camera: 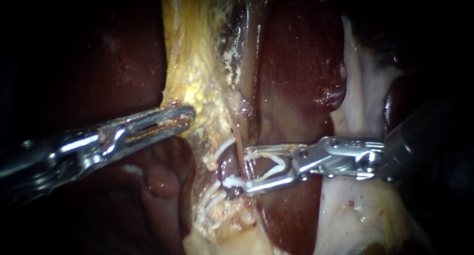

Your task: Clipping second clip right tube

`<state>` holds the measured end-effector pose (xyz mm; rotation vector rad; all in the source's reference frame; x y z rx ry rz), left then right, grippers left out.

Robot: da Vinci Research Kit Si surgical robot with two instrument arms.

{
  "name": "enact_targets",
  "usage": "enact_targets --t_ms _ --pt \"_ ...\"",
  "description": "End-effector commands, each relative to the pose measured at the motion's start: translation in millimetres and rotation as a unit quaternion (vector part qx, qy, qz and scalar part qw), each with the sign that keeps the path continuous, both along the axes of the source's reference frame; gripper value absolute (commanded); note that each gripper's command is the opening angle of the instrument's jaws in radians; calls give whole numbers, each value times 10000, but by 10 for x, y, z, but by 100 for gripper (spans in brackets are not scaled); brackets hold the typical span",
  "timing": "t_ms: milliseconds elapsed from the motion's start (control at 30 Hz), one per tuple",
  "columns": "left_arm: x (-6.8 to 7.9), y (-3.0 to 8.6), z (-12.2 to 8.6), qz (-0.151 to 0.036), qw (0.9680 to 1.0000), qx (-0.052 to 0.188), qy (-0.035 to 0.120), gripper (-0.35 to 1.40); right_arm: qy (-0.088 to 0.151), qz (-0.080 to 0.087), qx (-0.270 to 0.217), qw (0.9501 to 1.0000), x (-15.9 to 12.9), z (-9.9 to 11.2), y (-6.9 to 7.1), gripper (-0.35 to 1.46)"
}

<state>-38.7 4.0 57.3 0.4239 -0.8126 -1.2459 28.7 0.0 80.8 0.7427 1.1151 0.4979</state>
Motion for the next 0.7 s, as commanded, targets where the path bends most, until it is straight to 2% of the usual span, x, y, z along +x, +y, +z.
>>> enact_targets --t_ms 33,200,333,367,433,500,600,700 --pt "0 -1 -1 -6 10000 -8 -1 -35 -11 13 17 10000 4 0 1 57" --pt "-1 -3 -5 -7 10000 -8 0 -35 0 49 81 10000 20 -1 2 56" --pt "-1 -3 -5 -6 10000 -9 0 -35 3 39 109 9999 20 -2 1 48" --pt "-1 -3 -5 -6 10000 -9 0 -35 6 35 110 9999 18 -2 1 42" --pt "-1 -3 -5 -6 10000 -9 0 -35 -14 52 224 9997 12 -3 2 14" --pt "-1 -3 -5 -6 10000 -9 0 -35 -129 105 403 9991 3 -5 3 -35" --pt "-1 -3 -4 -5 10000 -9 -1 -35 -320 136 447 9984 -5 -7 5 -35" --pt "-1 -2 -4 -3 10000 -9 -2 -35 -327 150 448 9983 -6 -7 7 -35"
